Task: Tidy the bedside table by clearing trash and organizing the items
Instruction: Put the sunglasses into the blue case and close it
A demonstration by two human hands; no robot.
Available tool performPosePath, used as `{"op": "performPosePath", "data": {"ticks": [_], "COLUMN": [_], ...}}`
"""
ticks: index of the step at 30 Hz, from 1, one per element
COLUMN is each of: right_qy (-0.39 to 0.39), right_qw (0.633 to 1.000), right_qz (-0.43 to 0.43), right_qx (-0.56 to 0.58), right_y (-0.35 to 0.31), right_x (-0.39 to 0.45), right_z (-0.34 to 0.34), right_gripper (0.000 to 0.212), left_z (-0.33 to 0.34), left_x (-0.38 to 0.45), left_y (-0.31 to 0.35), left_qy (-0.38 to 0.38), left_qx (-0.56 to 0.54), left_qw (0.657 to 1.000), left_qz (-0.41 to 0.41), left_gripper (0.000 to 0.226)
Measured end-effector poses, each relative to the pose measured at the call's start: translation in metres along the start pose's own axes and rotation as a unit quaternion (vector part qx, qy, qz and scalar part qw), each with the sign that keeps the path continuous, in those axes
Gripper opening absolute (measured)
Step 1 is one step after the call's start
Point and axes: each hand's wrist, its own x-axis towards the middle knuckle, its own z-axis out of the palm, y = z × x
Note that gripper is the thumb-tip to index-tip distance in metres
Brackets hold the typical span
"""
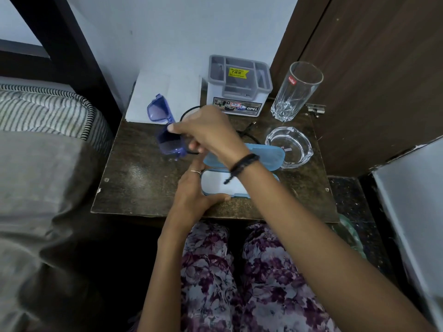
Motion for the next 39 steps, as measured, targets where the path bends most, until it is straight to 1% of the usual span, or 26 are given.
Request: {"op": "performPosePath", "data": {"ticks": [2,4,6,8,10,12,15,18,20,22,24,26,27,28,29,30,31,32,33,35,37,39], "right_qy": [-0.003,-0.006,-0.001,0.013,0.02,-0.003,-0.03,-0.046,-0.052,-0.032,0.048,0.162,0.202,0.215,0.204,0.178,0.15,0.135,0.132,0.152,0.168,0.177], "right_qw": [1.0,0.999,1.0,0.997,0.988,0.972,0.935,0.916,0.911,0.906,0.903,0.892,0.884,0.881,0.888,0.902,0.915,0.92,0.92,0.917,0.913,0.902], "right_qz": [-0.007,-0.017,-0.03,-0.041,-0.063,-0.092,-0.117,-0.119,-0.126,-0.147,-0.192,-0.247,-0.261,-0.259,-0.242,-0.213,-0.186,-0.178,-0.185,-0.219,-0.24,-0.25], "right_qx": [0.018,0.027,0.001,-0.059,-0.14,-0.217,-0.332,-0.379,-0.389,-0.395,-0.38,-0.341,-0.331,-0.331,-0.334,-0.332,-0.326,-0.322,-0.318,-0.296,-0.284,-0.303], "right_y": [0.002,0.011,0.025,0.042,0.058,0.071,0.085,0.098,0.104,0.107,0.108,0.107,0.106,0.107,0.107,0.108,0.11,0.111,0.113,0.12,0.127,0.134], "right_x": [-0.015,-0.032,-0.048,-0.059,-0.066,-0.069,-0.068,-0.066,-0.066,-0.068,-0.072,-0.076,-0.075,-0.073,-0.07,-0.068,-0.066,-0.066,-0.068,-0.075,-0.081,-0.087], "right_z": [-0.024,-0.049,-0.074,-0.093,-0.107,-0.113,-0.11,-0.097,-0.088,-0.083,-0.081,-0.082,-0.083,-0.085,-0.088,-0.089,-0.089,-0.088,-0.086,-0.084,-0.082,-0.079], "right_gripper": [0.029,0.017,0.007,0.008,0.01,0.014,0.019,0.023,0.024,0.024,0.022,0.02,0.021,0.026,0.034,0.041,0.044,0.043,0.039,0.031,0.028,0.027], "left_z": [0.0,0.0,-0.001,-0.001,0.0,0.0,0.003,0.004,0.005,0.005,0.005,0.005,0.005,0.005,0.006,0.006,0.006,0.006,0.007,0.006,0.005,0.005], "left_x": [0.0,0.0,-0.001,-0.002,-0.002,-0.003,-0.001,0.001,0.001,0.002,0.003,0.003,0.003,0.003,0.003,0.003,0.003,0.003,0.003,0.002,0.002,0.002], "left_y": [0.002,0.003,0.003,0.003,0.002,0.0,-0.005,-0.011,-0.011,-0.012,-0.011,-0.013,-0.013,-0.013,-0.014,-0.014,-0.014,-0.013,-0.014,-0.015,-0.017,-0.016], "left_qy": [0.004,0.009,0.009,0.007,0.011,0.013,0.016,0.016,0.013,0.014,0.021,0.028,0.031,0.032,0.032,0.031,0.03,0.028,0.026,0.022,0.026,0.034], "left_qx": [0.001,-0.004,-0.018,-0.024,-0.021,-0.027,-0.041,-0.059,-0.075,-0.1,-0.118,-0.125,-0.123,-0.118,-0.112,-0.107,-0.103,-0.098,-0.096,-0.095,-0.091,-0.086], "left_qw": [1.0,1.0,1.0,1.0,1.0,0.999,0.999,0.998,0.997,0.994,0.992,0.991,0.991,0.991,0.992,0.992,0.993,0.993,0.994,0.994,0.995,0.995], "left_qz": [0.009,0.011,0.01,0.01,0.015,0.012,0.007,0.017,0.021,0.031,0.039,0.048,0.051,0.052,0.053,0.052,0.051,0.05,0.046,0.04,0.033,0.032], "left_gripper": [0.09,0.086,0.093,0.099,0.098,0.092,0.079,0.077,0.079,0.089,0.097,0.101,0.103,0.105,0.108,0.109,0.108,0.11,0.113,0.119,0.122,0.122]}}
